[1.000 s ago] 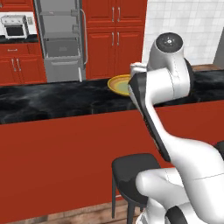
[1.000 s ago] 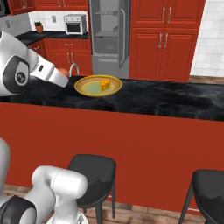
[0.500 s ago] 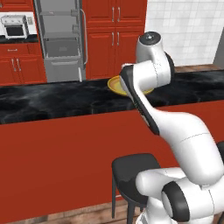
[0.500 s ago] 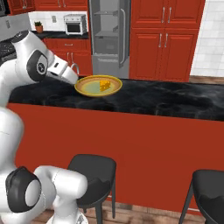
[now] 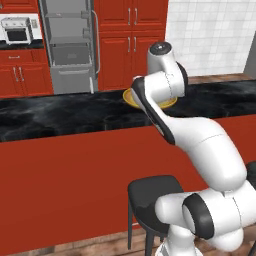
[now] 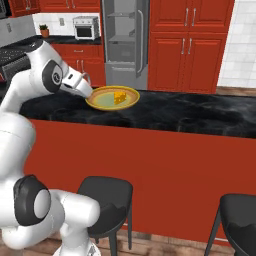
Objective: Take the cheese, steak, and squash from the fridge and place them on the plate on the dining counter to create an appetizer plate.
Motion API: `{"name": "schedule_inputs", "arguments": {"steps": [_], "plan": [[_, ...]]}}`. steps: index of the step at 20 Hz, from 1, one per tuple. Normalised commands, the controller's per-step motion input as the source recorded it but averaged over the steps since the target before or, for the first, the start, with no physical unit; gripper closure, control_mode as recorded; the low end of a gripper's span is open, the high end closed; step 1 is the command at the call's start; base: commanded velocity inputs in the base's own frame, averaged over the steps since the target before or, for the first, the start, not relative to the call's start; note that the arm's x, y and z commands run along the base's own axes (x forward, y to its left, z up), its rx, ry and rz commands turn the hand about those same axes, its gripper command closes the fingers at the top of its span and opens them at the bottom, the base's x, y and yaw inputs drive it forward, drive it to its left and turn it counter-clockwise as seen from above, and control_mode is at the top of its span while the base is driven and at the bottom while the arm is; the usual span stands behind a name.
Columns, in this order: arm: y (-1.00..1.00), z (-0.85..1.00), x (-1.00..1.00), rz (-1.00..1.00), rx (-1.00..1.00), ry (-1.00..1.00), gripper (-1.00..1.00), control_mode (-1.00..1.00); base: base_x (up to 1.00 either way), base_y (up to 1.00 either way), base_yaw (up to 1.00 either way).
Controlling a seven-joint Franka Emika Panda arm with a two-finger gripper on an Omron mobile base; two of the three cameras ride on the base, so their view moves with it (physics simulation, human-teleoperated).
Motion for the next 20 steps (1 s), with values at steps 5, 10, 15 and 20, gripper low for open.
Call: {"name": "schedule_inputs", "arguments": {"steps": [5, 10, 15, 20], "plan": [[0.0, -0.18, 0.55, 0.0, 0.01, 0.07, 1.0, -1.0, 0.0, 0.0, 0.0], [0.06, -0.08, 0.62, 0.0, 0.0, 0.07, 1.0, -1.0, 0.0, 0.0, 0.0], [0.04, -0.19, 0.65, -0.02, 0.0, 0.08, 1.0, -1.0, 0.0, 0.0, 0.0], [0.0, -0.28, 0.54, -0.02, 0.0, 0.03, 1.0, -1.0, 0.0, 0.0, 0.0]]}}
